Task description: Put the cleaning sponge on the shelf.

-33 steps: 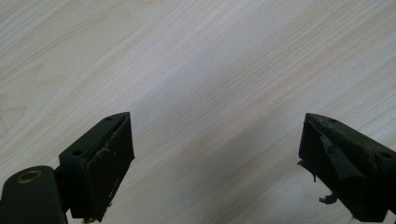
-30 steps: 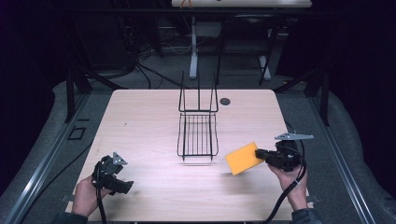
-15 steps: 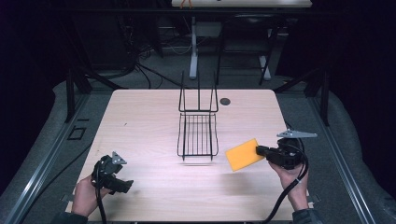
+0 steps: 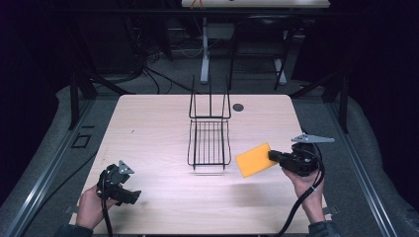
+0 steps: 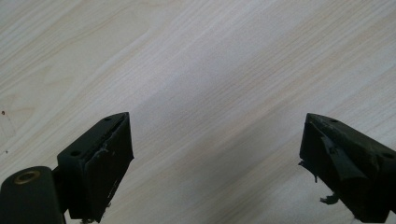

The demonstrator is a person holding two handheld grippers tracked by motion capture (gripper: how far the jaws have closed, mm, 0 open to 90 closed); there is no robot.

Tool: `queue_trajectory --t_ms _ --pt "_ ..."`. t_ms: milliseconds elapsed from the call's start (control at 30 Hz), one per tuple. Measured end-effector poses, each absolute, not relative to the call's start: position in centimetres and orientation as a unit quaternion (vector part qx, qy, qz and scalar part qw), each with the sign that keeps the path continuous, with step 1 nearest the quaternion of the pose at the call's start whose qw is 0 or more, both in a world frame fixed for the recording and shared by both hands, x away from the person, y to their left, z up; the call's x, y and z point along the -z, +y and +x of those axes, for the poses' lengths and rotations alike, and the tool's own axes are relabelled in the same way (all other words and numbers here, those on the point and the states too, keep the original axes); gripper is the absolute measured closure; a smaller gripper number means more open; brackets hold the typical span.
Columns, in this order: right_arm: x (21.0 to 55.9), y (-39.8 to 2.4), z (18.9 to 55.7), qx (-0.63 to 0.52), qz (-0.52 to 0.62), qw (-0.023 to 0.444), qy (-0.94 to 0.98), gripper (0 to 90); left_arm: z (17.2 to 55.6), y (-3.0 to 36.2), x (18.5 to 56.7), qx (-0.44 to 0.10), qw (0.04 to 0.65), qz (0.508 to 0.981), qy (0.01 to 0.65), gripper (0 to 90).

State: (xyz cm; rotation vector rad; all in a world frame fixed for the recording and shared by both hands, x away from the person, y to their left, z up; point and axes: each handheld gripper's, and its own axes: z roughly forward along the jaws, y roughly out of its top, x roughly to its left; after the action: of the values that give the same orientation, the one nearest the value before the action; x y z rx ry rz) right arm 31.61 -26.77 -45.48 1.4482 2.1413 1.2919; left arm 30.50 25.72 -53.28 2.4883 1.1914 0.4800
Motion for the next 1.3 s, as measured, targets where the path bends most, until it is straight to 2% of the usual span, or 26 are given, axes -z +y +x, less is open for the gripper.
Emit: queue_trajectory --t_ms 1300 --pt "44.2 -22.9 33.5 -0.467 0.47 0.12 0.739 87.0 30.7 25.4 53.4 -0.168 0.172 0.872 0.426 9.7"
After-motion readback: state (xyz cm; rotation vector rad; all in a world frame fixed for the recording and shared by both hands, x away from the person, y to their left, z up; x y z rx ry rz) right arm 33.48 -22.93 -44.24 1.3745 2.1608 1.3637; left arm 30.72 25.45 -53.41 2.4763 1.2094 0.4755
